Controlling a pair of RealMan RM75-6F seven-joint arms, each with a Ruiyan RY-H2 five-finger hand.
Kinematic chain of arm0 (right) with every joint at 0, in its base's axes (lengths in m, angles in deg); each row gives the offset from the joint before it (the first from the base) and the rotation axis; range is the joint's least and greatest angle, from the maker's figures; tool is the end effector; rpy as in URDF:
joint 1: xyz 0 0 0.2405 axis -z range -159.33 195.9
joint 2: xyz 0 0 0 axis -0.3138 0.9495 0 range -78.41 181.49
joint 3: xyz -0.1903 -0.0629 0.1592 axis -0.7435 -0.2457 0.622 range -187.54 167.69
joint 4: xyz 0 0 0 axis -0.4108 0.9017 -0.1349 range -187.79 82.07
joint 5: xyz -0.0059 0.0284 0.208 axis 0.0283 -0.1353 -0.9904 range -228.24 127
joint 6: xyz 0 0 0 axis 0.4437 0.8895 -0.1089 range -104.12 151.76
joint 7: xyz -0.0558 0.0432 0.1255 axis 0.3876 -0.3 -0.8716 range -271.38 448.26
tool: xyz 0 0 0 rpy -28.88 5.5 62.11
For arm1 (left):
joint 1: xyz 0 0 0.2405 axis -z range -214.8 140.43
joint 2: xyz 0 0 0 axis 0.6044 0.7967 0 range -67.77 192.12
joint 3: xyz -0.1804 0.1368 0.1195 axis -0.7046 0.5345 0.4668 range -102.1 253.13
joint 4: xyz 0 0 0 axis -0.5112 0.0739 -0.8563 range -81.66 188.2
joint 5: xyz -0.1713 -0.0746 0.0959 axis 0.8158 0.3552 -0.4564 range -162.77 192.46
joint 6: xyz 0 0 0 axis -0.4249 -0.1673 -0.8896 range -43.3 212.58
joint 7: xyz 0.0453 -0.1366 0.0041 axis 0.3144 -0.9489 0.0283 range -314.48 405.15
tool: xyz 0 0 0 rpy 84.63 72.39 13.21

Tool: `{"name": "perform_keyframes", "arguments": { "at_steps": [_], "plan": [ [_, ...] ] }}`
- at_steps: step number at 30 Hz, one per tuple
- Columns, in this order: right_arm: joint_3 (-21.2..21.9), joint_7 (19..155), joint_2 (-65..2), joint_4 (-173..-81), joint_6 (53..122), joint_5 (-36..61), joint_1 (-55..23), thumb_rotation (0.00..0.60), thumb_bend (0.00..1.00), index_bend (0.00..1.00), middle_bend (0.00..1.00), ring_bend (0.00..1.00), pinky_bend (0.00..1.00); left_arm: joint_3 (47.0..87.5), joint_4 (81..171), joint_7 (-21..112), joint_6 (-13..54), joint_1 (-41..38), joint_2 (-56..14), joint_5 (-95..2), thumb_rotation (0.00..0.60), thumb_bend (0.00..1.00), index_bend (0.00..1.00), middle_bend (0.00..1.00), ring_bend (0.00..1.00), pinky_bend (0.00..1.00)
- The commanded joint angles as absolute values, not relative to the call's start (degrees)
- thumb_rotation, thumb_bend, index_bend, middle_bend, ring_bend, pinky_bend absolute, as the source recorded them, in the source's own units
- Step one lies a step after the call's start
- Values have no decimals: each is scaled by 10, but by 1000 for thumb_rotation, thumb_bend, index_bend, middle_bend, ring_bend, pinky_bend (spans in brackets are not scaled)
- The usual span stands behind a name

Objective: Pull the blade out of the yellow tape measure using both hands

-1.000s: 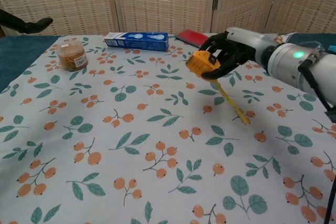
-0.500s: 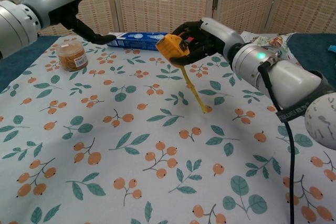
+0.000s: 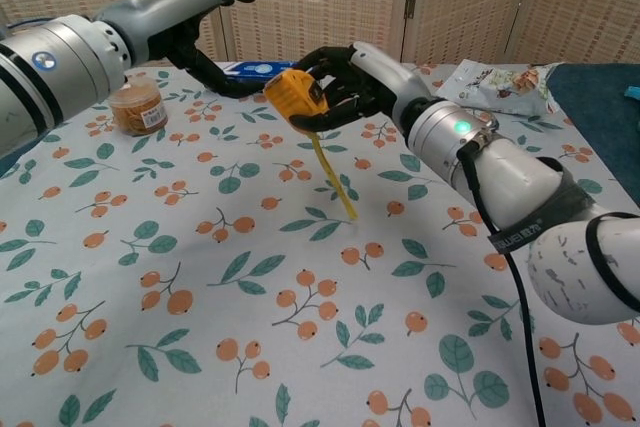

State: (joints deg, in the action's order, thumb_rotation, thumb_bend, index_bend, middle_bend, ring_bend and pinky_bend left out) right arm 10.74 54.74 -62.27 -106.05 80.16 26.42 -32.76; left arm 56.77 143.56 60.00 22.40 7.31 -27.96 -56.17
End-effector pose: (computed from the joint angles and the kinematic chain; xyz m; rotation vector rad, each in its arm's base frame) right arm -0.0744 -0.3871 -0.0888 1.5083 -1.5678 1.6502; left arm -0.0684 0.3521 0.0160 -1.7495 -0.8946 -1.3456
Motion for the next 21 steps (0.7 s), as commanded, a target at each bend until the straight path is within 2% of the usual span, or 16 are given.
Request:
{"name": "perform_keyframes", "arguments": {
  "at_steps": [1, 21],
  "plan": [
    [104, 540, -629, -1050, 802, 269, -333, 600, 407, 548, 457, 431, 277, 569, 1437, 603, 221, 77, -283, -562, 600, 356, 0, 61, 68, 0],
    [91, 543, -619, -1064, 812, 276, -334, 600, 407, 548, 457, 426, 277, 575, 1408, 627, 211, 95, -306, -540, 600, 356, 0, 61, 70, 0]
  ]
}}
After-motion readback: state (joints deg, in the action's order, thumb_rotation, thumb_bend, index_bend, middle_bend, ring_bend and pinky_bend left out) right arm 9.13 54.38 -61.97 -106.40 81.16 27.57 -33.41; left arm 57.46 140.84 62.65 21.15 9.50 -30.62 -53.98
